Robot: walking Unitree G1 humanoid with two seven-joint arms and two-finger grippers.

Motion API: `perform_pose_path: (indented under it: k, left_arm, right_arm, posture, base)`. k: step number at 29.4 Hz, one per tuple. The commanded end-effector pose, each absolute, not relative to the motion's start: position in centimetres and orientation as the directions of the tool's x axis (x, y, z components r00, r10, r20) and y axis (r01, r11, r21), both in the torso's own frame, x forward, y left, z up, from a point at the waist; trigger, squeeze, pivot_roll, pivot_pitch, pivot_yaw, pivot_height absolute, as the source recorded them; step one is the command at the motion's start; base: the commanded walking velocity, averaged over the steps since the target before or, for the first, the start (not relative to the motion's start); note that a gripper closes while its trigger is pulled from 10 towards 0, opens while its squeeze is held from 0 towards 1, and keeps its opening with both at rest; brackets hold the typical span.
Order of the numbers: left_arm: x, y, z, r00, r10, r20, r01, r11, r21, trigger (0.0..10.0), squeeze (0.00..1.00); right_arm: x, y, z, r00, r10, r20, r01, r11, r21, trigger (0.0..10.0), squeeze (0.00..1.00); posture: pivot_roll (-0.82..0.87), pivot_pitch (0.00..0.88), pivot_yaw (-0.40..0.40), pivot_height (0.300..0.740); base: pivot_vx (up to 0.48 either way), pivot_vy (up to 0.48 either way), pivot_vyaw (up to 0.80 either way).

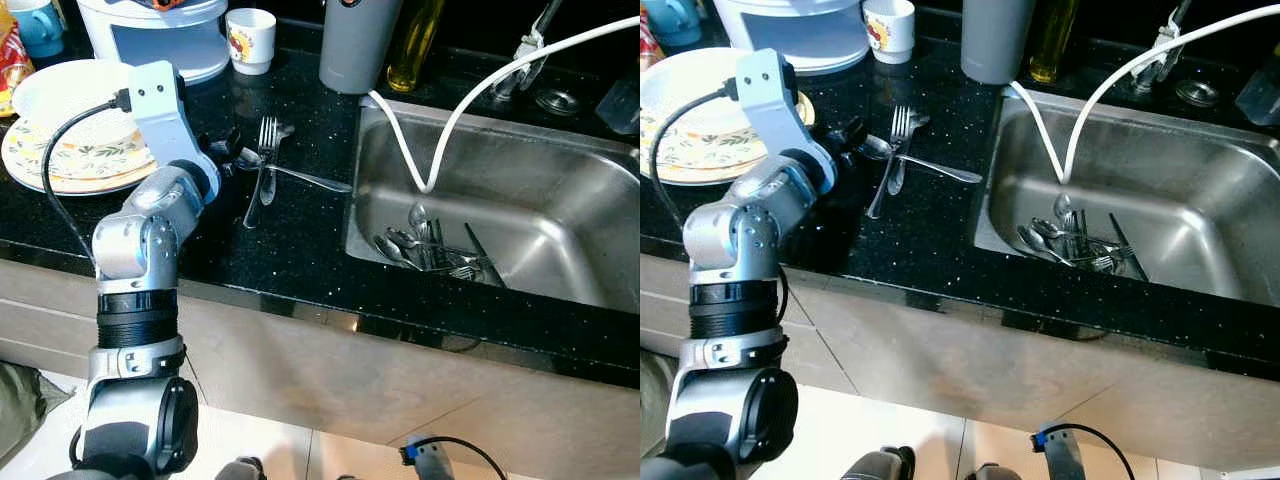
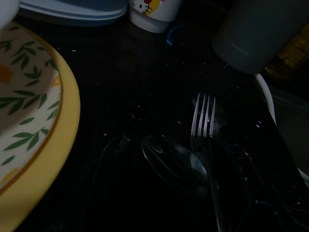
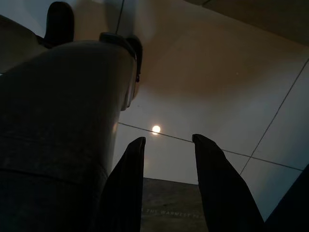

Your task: Kitchen organization

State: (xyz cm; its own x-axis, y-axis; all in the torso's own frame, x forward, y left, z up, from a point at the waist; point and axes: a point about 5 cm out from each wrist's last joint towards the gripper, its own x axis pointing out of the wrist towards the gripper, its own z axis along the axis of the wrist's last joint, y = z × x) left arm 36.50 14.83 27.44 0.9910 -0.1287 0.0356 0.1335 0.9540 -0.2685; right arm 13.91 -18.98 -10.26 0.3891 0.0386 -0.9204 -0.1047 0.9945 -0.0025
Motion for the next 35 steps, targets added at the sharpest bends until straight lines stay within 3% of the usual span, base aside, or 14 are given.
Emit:
perform_pose_path:
  k: [1,22,33,34,35]
  left_arm:
    - [36.7,14.5,27.3,0.989,-0.140,0.038,0.145,0.947,-0.286,10.0,0.00]
    - [38.0,14.9,25.6,0.987,-0.161,-0.021,0.133,0.876,-0.464,10.0,0.00]
    - [38.9,14.4,26.6,0.975,-0.223,-0.016,0.191,0.868,-0.459,10.0,0.00]
    - [38.9,14.2,26.7,0.972,-0.236,-0.012,0.204,0.865,-0.459,6.4,0.00]
    - [38.9,14.1,26.8,0.970,-0.244,-0.012,0.212,0.863,-0.458,0.0,0.00]
  right_arm:
    - [12.1,-19.2,-10.8,0.333,0.037,-0.942,-0.094,0.996,0.006,10.0,0.00]
    - [11.3,-19.6,-11.0,0.317,0.030,-0.948,-0.092,0.996,0.000,10.0,0.00]
    - [11.0,-19.7,-11.0,0.315,0.029,-0.949,-0.089,0.996,0.000,10.0,0.00]
    - [11.0,-19.7,-11.0,0.316,0.029,-0.948,-0.090,0.996,0.000,10.0,0.00]
    - [11.1,-19.7,-11.0,0.317,0.029,-0.948,-0.090,0.996,0.001,10.0,0.00]
  posture:
    - [0.07,0.161,-0.078,0.740]
    - [0.05,0.181,-0.076,0.740]
    - [0.04,0.180,-0.070,0.740]
    - [0.04,0.179,-0.069,0.740]
    - [0.04,0.179,-0.069,0.740]
  base:
    - [0.000,0.000,0.00]
    - [0.000,0.000,0.00]
    - [0.000,0.000,0.00]
    - [0.000,0.000,0.00]
    - [0.000,0.000,0.00]
